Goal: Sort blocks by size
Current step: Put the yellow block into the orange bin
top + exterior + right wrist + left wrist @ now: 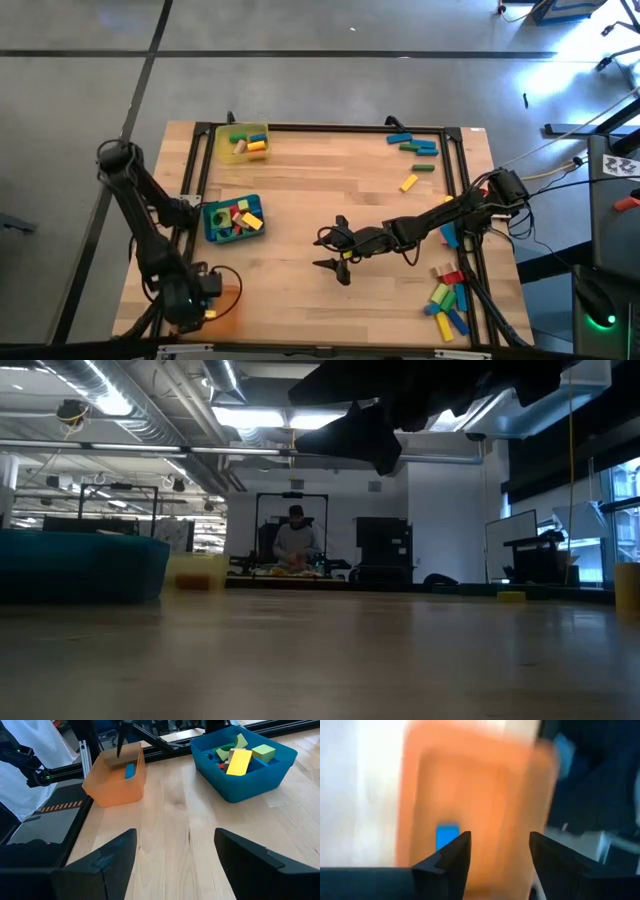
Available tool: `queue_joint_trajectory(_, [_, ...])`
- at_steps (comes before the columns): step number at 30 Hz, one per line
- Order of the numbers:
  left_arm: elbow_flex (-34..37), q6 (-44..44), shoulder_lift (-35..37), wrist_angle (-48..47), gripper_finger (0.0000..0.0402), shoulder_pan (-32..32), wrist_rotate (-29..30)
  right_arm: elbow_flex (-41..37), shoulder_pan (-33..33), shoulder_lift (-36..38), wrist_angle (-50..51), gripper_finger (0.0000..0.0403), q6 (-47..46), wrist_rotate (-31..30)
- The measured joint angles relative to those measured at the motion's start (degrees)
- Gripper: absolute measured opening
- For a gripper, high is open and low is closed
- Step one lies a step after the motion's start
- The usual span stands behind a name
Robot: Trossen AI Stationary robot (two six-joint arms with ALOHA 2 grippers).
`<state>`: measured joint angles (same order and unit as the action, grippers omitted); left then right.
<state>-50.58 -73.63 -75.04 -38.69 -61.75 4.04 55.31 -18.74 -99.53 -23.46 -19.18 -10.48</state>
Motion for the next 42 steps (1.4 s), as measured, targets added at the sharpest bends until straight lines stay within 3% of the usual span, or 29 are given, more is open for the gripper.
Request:
queue_joint_trajectory(8, [-0.09, 22.18, 4.91, 0.87, 0.0182, 5.17, 28.45, 0.0, 0.0, 0.0, 0.1, 0.0269, -0.15, -0.6])
queue_joint_trajectory(11, [1.13, 29.66, 4.89, 2.78, 0.0182, 8.59, 33.54, 0.02, 0.44, 0.77, 3.5, 0.0269, -1.44, -2.0])
queue_joint_trajectory(14, [3.98, 35.56, 4.87, 8.46, 0.0182, 13.37, 33.25, 0.04, 1.42, 3.27, 10.05, 0.0269, -2.21, -4.22])
queue_joint_trajectory(19, [9.96, 45.58, 4.87, 21.77, 0.0182, 21.7, 24.93, 0.04, 3.93, 8.76, 25.3, 0.0269, -4.77, -11.72])
queue_joint_trajectory(22, [13.6, 50.39, 4.87, 30.19, 0.0182, 25.76, 22.83, 0.08, 6.3, 12.46, 35.33, 0.0269, -8.51, -15.2])
queue_joint_trajectory(32, [25.5, 58.8, 4.76, 56.16, 0.0182, 39.0, 21.75, 0.0, 18.26, 16.77, 71.11, 0.0269, -32.85, -17.71])
queue_joint_trajectory(36, [27.72, 58.52, 4.76, 57.76, 0.0182, 43.07, 21.76, -0.02, 23.6, 15.8, 78.76, 0.0269, -39.37, -16.98])
queue_joint_trajectory(42, [29.11, 59.12, 4.76, 57.27, 0.0182, 45.09, 21.77, -0.6, 29.24, 15.69, 81.11, 0.0269, -46.23, -16.98])
